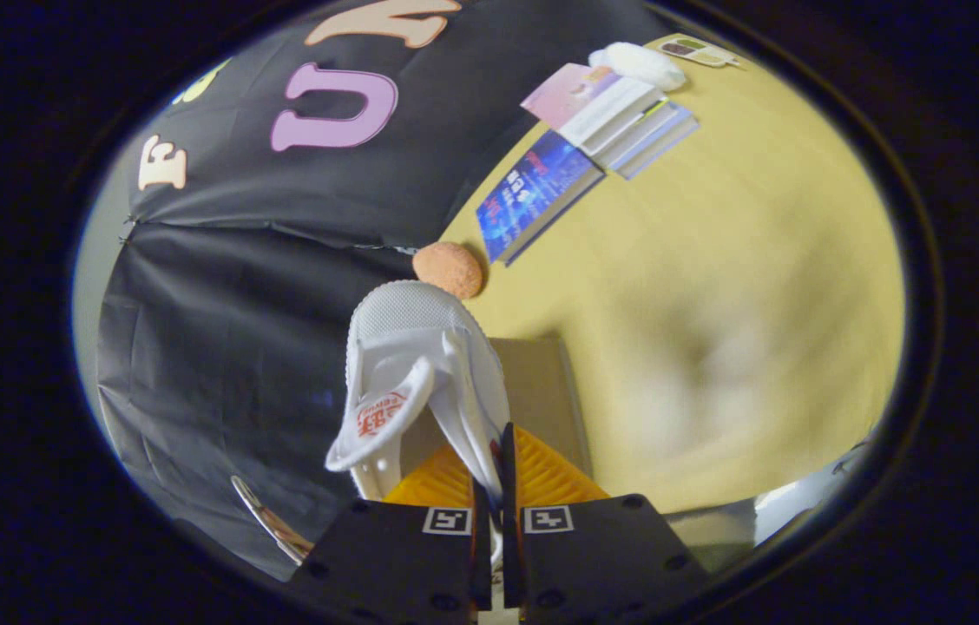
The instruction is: Open the storage box then place both shoes into the box .Put the left shoe in first, then the right shoe, with the right side of both shoes facing outward in a uniform manner.
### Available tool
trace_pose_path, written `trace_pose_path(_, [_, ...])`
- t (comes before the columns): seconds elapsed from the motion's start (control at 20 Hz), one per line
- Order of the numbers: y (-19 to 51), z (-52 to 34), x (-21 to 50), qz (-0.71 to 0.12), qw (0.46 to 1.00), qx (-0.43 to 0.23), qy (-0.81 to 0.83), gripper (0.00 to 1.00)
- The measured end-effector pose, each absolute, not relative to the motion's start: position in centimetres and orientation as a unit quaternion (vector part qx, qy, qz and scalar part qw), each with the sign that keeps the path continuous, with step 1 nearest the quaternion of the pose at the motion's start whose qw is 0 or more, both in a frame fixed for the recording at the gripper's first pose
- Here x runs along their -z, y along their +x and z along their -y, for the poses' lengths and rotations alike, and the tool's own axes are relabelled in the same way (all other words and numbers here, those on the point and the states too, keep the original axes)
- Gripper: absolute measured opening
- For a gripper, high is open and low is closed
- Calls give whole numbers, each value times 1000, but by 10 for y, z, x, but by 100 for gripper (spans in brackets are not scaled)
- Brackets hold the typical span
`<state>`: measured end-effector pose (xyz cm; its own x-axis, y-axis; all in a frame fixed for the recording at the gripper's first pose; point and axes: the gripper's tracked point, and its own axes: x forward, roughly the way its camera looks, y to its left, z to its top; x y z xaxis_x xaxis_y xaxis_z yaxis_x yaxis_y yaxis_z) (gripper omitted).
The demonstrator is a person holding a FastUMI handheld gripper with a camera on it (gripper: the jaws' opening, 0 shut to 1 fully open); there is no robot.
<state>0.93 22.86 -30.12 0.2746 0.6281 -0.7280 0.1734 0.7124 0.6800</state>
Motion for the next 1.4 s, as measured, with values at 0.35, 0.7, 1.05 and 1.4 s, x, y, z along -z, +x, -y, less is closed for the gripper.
trace_pose_path(0.35, [6,-321,331,-583,741,-153,295,8])
trace_pose_path(0.7, [-6,-336,380,-572,791,-94,198,8])
trace_pose_path(1.05, [-16,-350,380,-559,802,-105,184,36])
trace_pose_path(1.4, [-5,-330,326,-495,833,-122,217,100])
